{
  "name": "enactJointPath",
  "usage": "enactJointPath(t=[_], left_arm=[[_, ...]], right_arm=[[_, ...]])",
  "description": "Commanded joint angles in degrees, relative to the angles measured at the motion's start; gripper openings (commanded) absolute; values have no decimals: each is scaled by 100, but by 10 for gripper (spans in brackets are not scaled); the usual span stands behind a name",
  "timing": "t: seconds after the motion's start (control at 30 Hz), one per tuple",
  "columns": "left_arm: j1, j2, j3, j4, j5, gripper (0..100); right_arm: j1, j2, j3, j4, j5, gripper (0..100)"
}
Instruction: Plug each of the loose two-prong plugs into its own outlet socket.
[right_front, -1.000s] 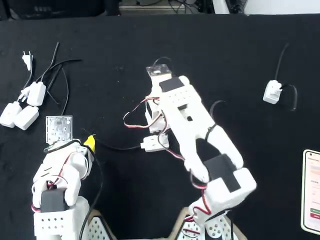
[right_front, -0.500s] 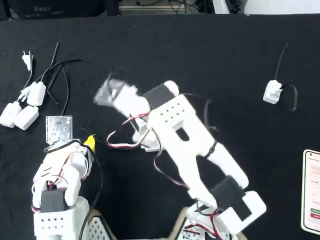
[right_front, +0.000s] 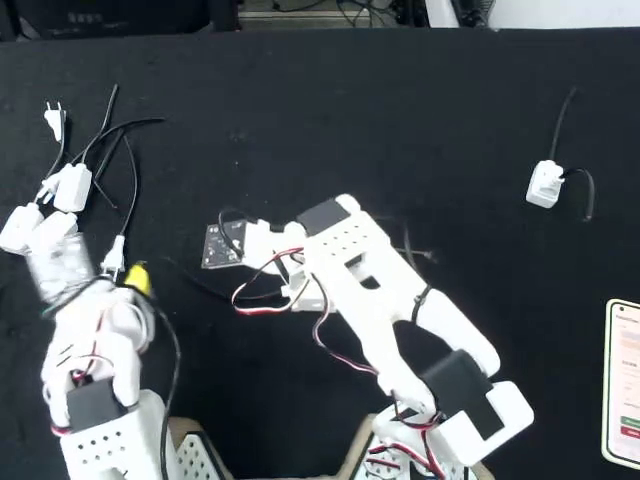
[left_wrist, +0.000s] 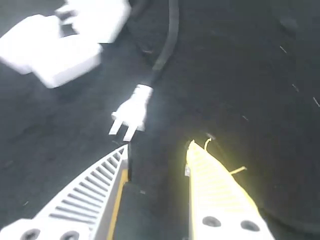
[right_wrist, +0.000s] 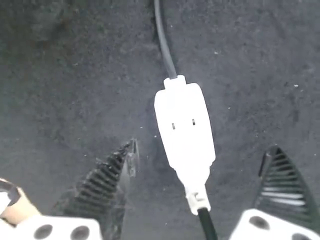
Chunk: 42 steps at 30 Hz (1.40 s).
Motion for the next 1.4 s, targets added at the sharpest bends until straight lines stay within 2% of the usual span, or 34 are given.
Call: enactJointPath(t=[0.0, 0.17, 0.37, 0.53, 0.6, 0.67, 0.73, 0.8, 0.87, 0.93, 1.03, 1.17, 1.37], left_arm=[[-602, -18, -171, -237, 589, 191], [-629, -18, -163, -246, 659, 191], [-629, -18, -154, -246, 659, 191], [-629, -18, -154, -246, 659, 191], [-629, -18, -154, -246, 659, 191], [-629, -18, -154, -246, 659, 191], [-629, -18, -154, -246, 659, 191], [-629, -18, -154, -246, 659, 191], [-629, -18, -154, -246, 659, 191], [-629, -18, -154, -246, 659, 191], [-629, -18, -154, -246, 659, 191], [-629, -18, -154, -246, 659, 191], [-629, -18, -145, -246, 659, 191]], right_arm=[[97, -268, 119, -290, 211, 364], [97, -22, 198, -501, 255, 364], [123, 1024, -391, -422, 255, 364], [158, 1666, -1182, 273, 229, 358], [281, 1842, -1455, 484, 229, 296], [431, 1974, -1622, 554, 211, 156], [589, 2018, -1754, 545, -88, 0], [835, 1982, -1921, 607, -501, 48], [1046, 1815, -2141, 826, -782, 6], [1231, 1516, -2378, 1160, -1152, 11], [1565, 936, -2782, 1582, -2110, 11], [2514, 426, -3380, 1785, -3156, 11], [4035, 778, -4145, 1741, -3763, 11]])
